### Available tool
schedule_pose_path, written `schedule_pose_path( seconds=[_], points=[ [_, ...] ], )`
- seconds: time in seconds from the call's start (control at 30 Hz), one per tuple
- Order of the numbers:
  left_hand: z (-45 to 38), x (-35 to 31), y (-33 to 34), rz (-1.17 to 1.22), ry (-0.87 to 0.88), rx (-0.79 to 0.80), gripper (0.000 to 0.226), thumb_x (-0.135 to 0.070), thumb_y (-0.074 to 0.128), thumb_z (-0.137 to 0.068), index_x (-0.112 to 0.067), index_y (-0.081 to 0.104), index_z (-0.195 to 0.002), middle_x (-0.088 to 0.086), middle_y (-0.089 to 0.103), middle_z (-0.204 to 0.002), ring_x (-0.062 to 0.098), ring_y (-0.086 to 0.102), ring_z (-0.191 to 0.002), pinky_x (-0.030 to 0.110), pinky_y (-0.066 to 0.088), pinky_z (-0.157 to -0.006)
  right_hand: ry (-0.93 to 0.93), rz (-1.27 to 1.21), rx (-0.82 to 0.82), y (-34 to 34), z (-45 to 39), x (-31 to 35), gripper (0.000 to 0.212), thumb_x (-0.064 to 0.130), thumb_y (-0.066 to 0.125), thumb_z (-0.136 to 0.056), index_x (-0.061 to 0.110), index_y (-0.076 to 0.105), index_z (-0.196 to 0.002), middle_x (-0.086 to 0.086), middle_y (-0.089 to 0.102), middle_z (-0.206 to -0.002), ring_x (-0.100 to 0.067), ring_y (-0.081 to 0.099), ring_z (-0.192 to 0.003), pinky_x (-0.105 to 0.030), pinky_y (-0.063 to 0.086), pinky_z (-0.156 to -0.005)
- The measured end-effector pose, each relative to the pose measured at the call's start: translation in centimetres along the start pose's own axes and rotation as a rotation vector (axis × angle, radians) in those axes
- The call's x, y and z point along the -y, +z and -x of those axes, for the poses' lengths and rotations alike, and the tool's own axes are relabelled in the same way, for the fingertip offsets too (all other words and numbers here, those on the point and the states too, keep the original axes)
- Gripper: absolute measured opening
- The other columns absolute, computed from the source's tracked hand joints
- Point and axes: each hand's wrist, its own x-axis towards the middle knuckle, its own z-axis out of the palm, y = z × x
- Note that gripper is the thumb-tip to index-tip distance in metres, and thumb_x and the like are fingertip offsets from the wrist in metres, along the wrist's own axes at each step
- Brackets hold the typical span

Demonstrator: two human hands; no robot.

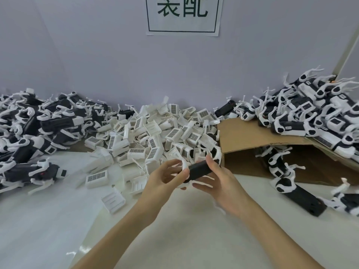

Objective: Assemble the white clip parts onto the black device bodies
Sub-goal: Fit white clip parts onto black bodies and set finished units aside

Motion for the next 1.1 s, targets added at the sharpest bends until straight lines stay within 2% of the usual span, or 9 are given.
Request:
schedule_pose_path(
  seconds=[0.13,0.23,0.4,0.57,0.67,0.77,0.87,0.97,1.1],
  points=[
    [0.2,-0.2,-0.2,-0.076,0.103,-0.002,0.051,-0.052,0.080,-0.082,-0.034,0.068,-0.128,-0.009,0.075,-0.123,0.012,0.070,-0.115,0.036,0.052,-0.105,0.029,-0.098,0.137,-1.1,0.8,-0.8,0.063,0.045,0.074,-0.091,0.014,0.060,-0.143,-0.019,0.069,-0.131,-0.033,0.071,-0.112,-0.034,0.060,-0.086],
    [0.4,-0.3,-0.5,-0.121,0.155,0.077,0.041,-0.034,0.073,-0.095,-0.028,0.065,-0.135,-0.003,0.073,-0.128,0.015,0.067,-0.124,0.035,0.051,-0.108,0.014,-0.087,0.248,-1.8,1.1,-0.6,0.084,0.050,0.086,-0.078,0.013,0.055,-0.146,-0.023,0.063,-0.139,-0.033,0.070,-0.112,-0.034,0.058,-0.088],
    [0.3,-0.3,0.0,-0.149,0.158,0.055,0.059,-0.050,0.078,-0.083,-0.027,0.066,-0.136,-0.005,0.074,-0.124,0.019,0.067,-0.119,0.045,0.051,-0.109,0.028,-0.109,0.260,-2.0,1.5,0.0,0.093,0.053,0.093,-0.068,0.015,0.058,-0.145,-0.023,0.065,-0.135,-0.035,0.070,-0.109,-0.036,0.059,-0.087],
    [0.5,-0.2,0.1,-0.169,0.282,-0.023,0.067,-0.030,0.094,-0.079,-0.035,0.063,-0.139,-0.013,0.070,-0.135,0.006,0.059,-0.135,0.019,0.046,-0.106,0.100,-0.337,0.094,-1.4,1.7,-0.1,0.057,0.042,0.083,-0.085,0.015,0.070,-0.134,-0.024,0.066,-0.136,-0.041,0.071,-0.115,-0.040,0.063,-0.084],
    [1.0,-1.0,0.2,-0.200,0.429,0.075,0.069,-0.010,0.084,-0.090,-0.023,0.053,-0.151,-0.002,0.058,-0.153,0.025,0.051,-0.146,0.043,0.044,-0.117,0.207,-0.369,0.230,-1.0,2.2,-0.5,0.041,0.035,0.073,-0.097,0.013,0.072,-0.131,-0.023,0.064,-0.139,-0.036,0.069,-0.118,-0.034,0.063,-0.087],
    [1.4,-1.5,0.2,-0.219,0.482,0.157,0.067,-0.003,0.073,-0.099,-0.019,0.045,-0.157,0.004,0.049,-0.160,0.035,0.047,-0.147,0.060,0.037,-0.120,0.260,-0.397,0.245,-0.5,2.4,-1.3,0.044,0.027,0.082,-0.087,0.009,0.074,-0.126,-0.018,0.070,-0.130,-0.030,0.074,-0.102,-0.026,0.060,-0.066],
    [1.8,-1.6,0.3,-0.210,0.476,0.184,0.066,-0.001,0.067,-0.102,-0.018,0.040,-0.160,0.002,0.045,-0.164,0.033,0.042,-0.151,0.061,0.033,-0.123,0.255,-0.522,0.233,-0.4,2.3,-1.9,0.050,0.016,0.095,-0.070,0.006,0.079,-0.116,-0.018,0.071,-0.112,-0.023,0.068,-0.082,-0.026,0.056,-0.063],
    [2.0,-1.7,0.4,-0.188,0.460,0.194,0.066,-0.004,0.065,-0.104,-0.021,0.039,-0.162,0.002,0.045,-0.163,0.032,0.041,-0.151,0.060,0.032,-0.124,0.247,-0.538,0.231,-0.4,2.3,-2.2,0.037,0.015,0.082,-0.079,0.007,0.079,-0.116,-0.018,0.071,-0.109,-0.022,0.067,-0.080,-0.027,0.058,-0.066],
    [2.3,-1.9,0.9,-0.069,0.413,0.120,0.043,-0.029,0.052,-0.110,-0.030,0.054,-0.153,-0.004,0.063,-0.144,0.013,0.056,-0.136,0.036,0.042,-0.117,0.207,-0.534,0.223,-0.5,2.1,-2.4,0.056,0.018,0.090,-0.078,0.008,0.072,-0.130,-0.021,0.069,-0.113,-0.022,0.067,-0.080,-0.031,0.061,-0.073]
  ],
)
